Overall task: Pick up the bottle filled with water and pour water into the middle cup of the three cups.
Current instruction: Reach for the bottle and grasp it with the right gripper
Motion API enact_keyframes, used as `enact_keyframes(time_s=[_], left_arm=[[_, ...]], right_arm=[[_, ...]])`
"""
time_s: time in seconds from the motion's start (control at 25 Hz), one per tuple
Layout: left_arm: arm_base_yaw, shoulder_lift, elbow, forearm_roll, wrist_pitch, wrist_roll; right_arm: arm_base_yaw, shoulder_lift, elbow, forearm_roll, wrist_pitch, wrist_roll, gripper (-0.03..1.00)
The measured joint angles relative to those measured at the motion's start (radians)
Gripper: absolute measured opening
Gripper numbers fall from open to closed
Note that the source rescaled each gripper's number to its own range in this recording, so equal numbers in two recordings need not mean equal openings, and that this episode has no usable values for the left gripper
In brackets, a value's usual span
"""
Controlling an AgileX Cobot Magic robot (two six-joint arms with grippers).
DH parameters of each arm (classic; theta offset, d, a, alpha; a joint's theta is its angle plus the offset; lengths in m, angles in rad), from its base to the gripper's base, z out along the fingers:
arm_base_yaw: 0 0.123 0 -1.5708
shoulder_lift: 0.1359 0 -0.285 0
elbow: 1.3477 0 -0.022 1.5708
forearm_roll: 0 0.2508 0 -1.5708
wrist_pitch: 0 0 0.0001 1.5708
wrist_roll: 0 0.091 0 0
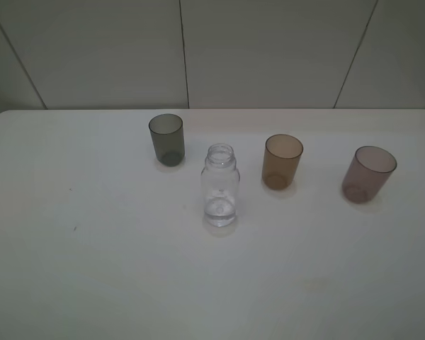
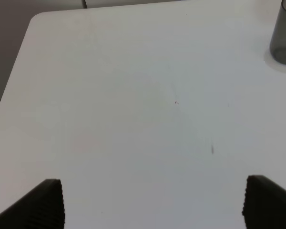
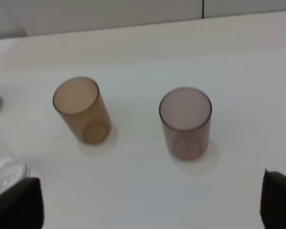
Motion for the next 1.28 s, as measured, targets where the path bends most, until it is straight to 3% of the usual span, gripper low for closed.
enact_keyframes(time_s=[0.12, 0.24, 0.56, 0.72, 0.92, 1.28], left_arm=[[0.000, 0.000, 0.000, 0.000, 0.000, 0.000], [0.000, 0.000, 0.000, 0.000, 0.000, 0.000], [0.000, 0.000, 0.000, 0.000, 0.000, 0.000], [0.000, 0.000, 0.000, 0.000, 0.000, 0.000], [0.000, 0.000, 0.000, 0.000, 0.000, 0.000], [0.000, 0.000, 0.000, 0.000, 0.000, 0.000]], right_arm=[[0.030, 0.124, -0.041, 0.014, -0.130, 0.001, 1.00], [0.148, 0.217, -0.048, 0.018, -0.239, 0.001, 1.00], [0.700, 0.379, -0.045, -0.109, -0.451, 0.001, 1.00], [0.901, 0.442, 0.027, -0.143, -0.607, 0.042, 1.00], [0.936, 0.517, 0.204, -0.109, -0.864, 0.140, 1.00], [0.937, 0.758, 0.400, -0.063, -1.331, 0.139, 1.00]])
